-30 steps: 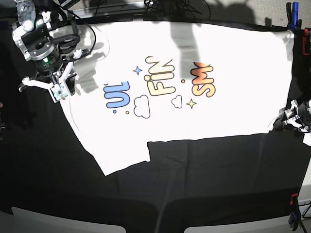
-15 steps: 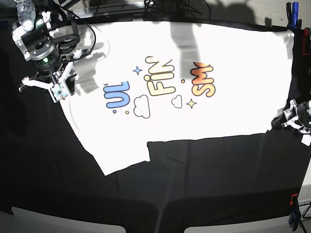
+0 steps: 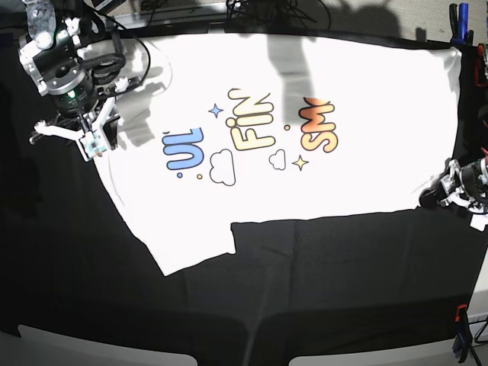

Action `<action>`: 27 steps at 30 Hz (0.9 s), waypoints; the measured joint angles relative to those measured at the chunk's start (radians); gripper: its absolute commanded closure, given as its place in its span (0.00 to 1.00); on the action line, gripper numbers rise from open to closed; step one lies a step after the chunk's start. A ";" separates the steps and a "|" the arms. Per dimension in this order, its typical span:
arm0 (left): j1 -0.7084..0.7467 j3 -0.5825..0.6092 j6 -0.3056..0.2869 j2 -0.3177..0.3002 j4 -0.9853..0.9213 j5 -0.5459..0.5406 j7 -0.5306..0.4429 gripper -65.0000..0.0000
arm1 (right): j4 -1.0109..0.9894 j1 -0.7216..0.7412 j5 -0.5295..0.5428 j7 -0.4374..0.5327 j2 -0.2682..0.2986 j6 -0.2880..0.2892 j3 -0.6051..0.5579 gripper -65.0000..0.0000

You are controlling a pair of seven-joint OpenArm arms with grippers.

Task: Layout the t-shirt on the table in an organized manner, then fold the t-shirt properly
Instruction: 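Grasp the shirt edges with both grippers at the sleeve and hem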

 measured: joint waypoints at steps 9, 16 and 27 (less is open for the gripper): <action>0.000 0.000 0.000 0.000 0.002 -0.045 0.060 0.68 | 0.000 0.000 0.000 0.000 0.000 0.000 0.000 0.79; 0.000 0.000 0.000 0.000 0.002 -0.138 0.060 0.68 | 0.000 0.000 0.000 0.000 0.000 0.000 0.000 0.79; 0.000 0.000 0.000 0.000 0.002 -0.135 0.113 0.80 | 0.000 0.000 0.000 0.000 0.000 0.000 0.000 0.79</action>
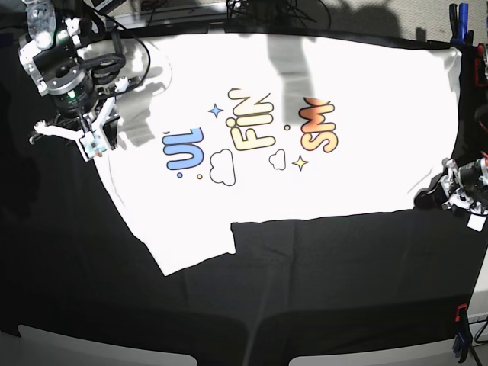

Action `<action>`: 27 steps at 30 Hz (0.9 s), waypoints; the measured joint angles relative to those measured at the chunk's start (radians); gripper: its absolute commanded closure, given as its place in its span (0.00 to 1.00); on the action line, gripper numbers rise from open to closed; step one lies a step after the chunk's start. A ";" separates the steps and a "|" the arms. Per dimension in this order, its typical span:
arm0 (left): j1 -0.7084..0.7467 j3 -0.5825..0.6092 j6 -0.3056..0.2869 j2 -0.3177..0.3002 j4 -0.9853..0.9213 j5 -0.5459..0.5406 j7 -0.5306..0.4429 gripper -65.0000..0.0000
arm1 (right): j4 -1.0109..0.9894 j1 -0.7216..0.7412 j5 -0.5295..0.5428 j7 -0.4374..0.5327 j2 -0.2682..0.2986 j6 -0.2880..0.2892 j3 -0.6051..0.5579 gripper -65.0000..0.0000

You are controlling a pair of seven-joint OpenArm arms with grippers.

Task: Layout the t-shirt on the table in an organized manner, then fold the t-shirt properly
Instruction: 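Grasp the shirt edges with both grippers at the sleeve and hem, then lift the shirt side with the right gripper and fold it across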

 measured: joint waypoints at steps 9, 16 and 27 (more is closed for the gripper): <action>0.000 0.000 0.000 0.000 0.000 0.000 -0.001 1.00 | 0.000 0.000 0.000 0.010 0.000 0.000 0.000 0.79; 0.000 0.000 0.000 0.000 0.000 0.000 -0.034 1.00 | -0.003 0.051 0.002 0.058 0.000 0.003 0.000 0.79; 0.000 0.001 0.002 0.047 0.002 -0.001 -0.034 1.00 | -0.496 0.442 0.130 -0.027 -0.064 -0.038 0.000 0.79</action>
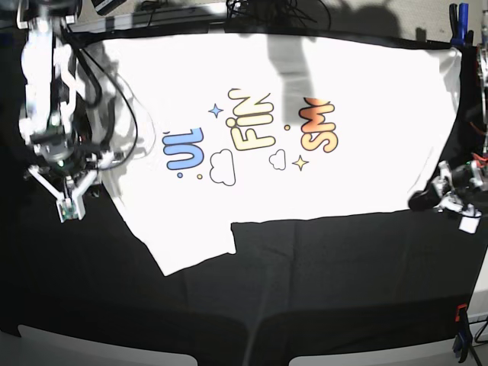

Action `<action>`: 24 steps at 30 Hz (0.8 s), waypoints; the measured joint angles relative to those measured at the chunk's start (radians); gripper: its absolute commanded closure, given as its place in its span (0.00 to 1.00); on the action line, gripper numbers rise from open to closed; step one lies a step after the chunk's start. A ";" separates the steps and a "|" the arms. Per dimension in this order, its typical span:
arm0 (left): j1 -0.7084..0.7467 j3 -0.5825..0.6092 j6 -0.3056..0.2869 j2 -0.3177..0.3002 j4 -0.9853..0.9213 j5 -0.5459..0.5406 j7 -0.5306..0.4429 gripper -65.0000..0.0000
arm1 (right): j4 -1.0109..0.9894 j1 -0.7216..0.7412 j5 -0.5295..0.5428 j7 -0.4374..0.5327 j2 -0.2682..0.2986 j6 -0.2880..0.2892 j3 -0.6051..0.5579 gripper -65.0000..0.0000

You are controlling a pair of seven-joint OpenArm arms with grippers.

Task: Layout the t-shirt on the table in an organized manner, then fold the t-shirt properly
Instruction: 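Lift the shirt side with the right gripper and fold it across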

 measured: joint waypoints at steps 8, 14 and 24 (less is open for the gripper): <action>0.000 0.003 0.002 0.003 0.000 0.000 -0.001 1.00 | -0.343 0.333 0.172 -0.011 -0.016 0.146 0.000 0.79; 0.000 0.003 0.001 0.003 0.000 0.000 -0.001 1.00 | -0.707 0.613 0.231 -0.015 -0.021 0.281 0.002 0.79; 0.000 0.003 -0.001 0.003 0.001 0.000 0.002 1.00 | -1.103 0.785 -0.138 0.390 -0.132 0.470 0.002 0.51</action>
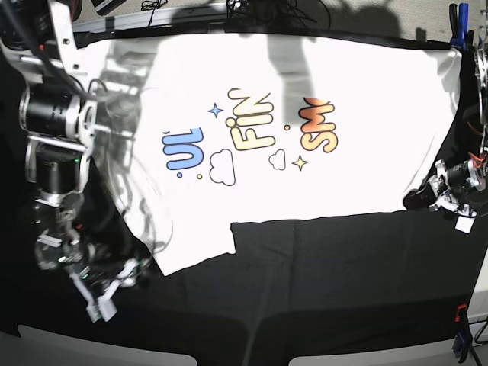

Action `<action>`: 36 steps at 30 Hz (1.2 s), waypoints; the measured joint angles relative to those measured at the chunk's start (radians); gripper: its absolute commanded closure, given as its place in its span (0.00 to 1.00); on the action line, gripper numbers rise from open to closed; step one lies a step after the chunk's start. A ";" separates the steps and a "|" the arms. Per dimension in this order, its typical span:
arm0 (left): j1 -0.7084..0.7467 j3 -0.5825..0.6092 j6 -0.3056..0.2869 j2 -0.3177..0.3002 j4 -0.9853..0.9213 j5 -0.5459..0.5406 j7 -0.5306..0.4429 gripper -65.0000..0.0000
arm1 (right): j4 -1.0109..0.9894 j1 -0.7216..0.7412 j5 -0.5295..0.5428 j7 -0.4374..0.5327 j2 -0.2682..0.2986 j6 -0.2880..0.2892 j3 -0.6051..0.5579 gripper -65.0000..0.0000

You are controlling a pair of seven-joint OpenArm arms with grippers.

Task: Layout the t-shirt on the table in an organized manner, then fold the t-shirt properly
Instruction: 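Lift the shirt side with the right gripper and fold it across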

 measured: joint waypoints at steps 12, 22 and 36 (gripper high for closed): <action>0.000 0.000 0.000 0.000 0.000 0.000 0.006 1.00 | -0.191 -0.008 -0.065 0.112 -0.093 -0.197 0.000 0.52; 0.000 0.000 0.000 0.000 0.000 0.000 0.006 1.00 | -0.208 -0.005 -0.179 0.105 -0.076 -0.274 0.000 0.52; 0.000 0.000 0.000 0.000 0.000 0.000 0.001 1.00 | -0.266 0.007 -0.119 0.062 -0.074 -0.037 0.005 1.00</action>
